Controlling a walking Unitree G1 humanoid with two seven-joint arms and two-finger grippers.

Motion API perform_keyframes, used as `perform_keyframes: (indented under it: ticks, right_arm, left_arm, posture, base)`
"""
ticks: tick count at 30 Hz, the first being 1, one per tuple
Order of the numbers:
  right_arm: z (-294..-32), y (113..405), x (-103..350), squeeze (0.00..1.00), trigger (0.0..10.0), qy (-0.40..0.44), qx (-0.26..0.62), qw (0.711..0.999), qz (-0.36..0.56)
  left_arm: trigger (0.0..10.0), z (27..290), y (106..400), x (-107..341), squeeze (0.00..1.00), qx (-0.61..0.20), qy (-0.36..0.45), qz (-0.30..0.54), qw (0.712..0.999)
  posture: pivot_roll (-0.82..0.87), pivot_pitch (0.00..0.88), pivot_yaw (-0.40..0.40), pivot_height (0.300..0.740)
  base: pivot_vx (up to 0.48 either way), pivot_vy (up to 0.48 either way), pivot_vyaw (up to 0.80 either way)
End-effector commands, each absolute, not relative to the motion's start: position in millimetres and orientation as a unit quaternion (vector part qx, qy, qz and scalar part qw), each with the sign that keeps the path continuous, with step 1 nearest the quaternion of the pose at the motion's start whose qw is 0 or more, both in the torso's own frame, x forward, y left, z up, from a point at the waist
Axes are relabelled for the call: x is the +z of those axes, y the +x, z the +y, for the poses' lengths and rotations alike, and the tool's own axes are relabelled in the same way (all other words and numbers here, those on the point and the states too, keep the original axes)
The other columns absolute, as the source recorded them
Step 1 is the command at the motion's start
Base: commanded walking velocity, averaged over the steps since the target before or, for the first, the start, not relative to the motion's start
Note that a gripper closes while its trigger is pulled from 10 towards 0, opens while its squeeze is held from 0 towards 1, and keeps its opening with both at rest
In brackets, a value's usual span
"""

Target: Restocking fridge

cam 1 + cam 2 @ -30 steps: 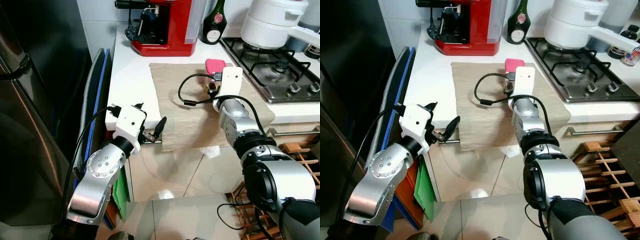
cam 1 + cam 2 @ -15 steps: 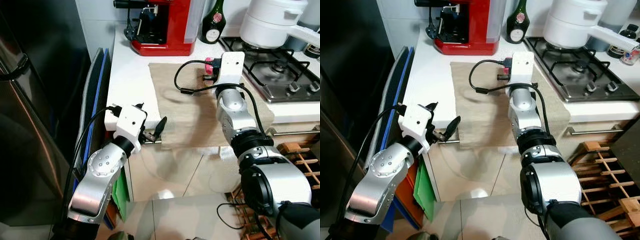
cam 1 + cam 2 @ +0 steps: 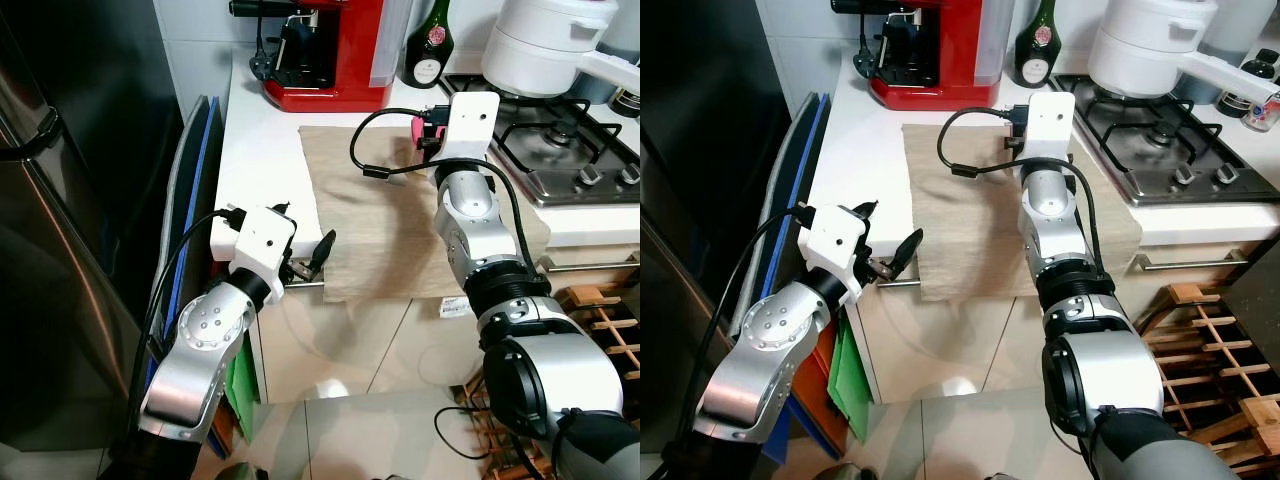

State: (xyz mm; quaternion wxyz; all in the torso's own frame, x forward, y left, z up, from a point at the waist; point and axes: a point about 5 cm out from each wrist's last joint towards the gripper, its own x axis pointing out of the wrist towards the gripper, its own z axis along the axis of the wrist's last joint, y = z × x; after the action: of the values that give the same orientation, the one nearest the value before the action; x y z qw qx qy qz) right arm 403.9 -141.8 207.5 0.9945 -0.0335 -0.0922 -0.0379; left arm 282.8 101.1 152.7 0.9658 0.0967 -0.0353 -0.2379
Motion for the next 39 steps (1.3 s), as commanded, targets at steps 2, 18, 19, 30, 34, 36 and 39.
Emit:
perform_keyframes:
  ticks: [2,18,19,30,34,36,39]
  right_arm:
    - [-149,404,205,1.00,10.0,-0.033,-0.048,0.995,-0.087]
    - [-176,303,205,1.00,10.0,-0.062,-0.090,0.964,-0.242]
    - [-179,292,207,1.00,10.0,-0.073,-0.090,0.958,-0.264]
    - [-183,266,161,1.00,10.0,-0.038,-0.056,0.984,-0.165]
    - [-172,276,164,1.00,10.0,-0.054,-0.015,0.985,-0.165]
    - [-168,284,171,0.00,10.0,-0.055,-0.007,0.984,-0.169]
    - [-168,290,172,0.00,10.0,-0.057,-0.013,0.984,-0.167]
  left_arm:
    - [10.0,98,285,149,0.00,-0.228,0.116,-0.031,0.966]
    - [10.0,110,278,188,0.00,-0.133,0.071,-0.149,0.977]
    - [10.0,111,279,198,0.00,-0.125,0.078,-0.178,0.973]
    - [10.0,110,290,212,0.00,-0.093,0.087,-0.208,0.970]
    - [10.0,114,297,213,0.00,-0.069,0.080,-0.202,0.974]
    - [10.0,115,301,215,0.00,-0.063,0.072,-0.205,0.974]
    - [10.0,117,302,217,0.00,-0.060,0.074,-0.209,0.973]
  posture:
    - [0.06,0.000,-0.044,0.740]
    - [0.02,0.000,-0.033,0.740]
    - [0.01,0.000,-0.027,0.740]
    - [0.01,0.000,-0.032,0.740]
    - [0.02,0.000,-0.035,0.740]
    - [0.02,0.000,-0.037,0.740]
    - [0.03,0.000,-0.036,0.740]
  base:
    - [0.000,0.000,0.00]
    - [0.000,0.000,0.00]
    - [0.000,0.000,0.00]
    - [0.044,0.000,0.00]
    - [0.480,0.000,0.00]
    - [0.480,0.000,0.00]
    - [0.480,0.000,0.00]
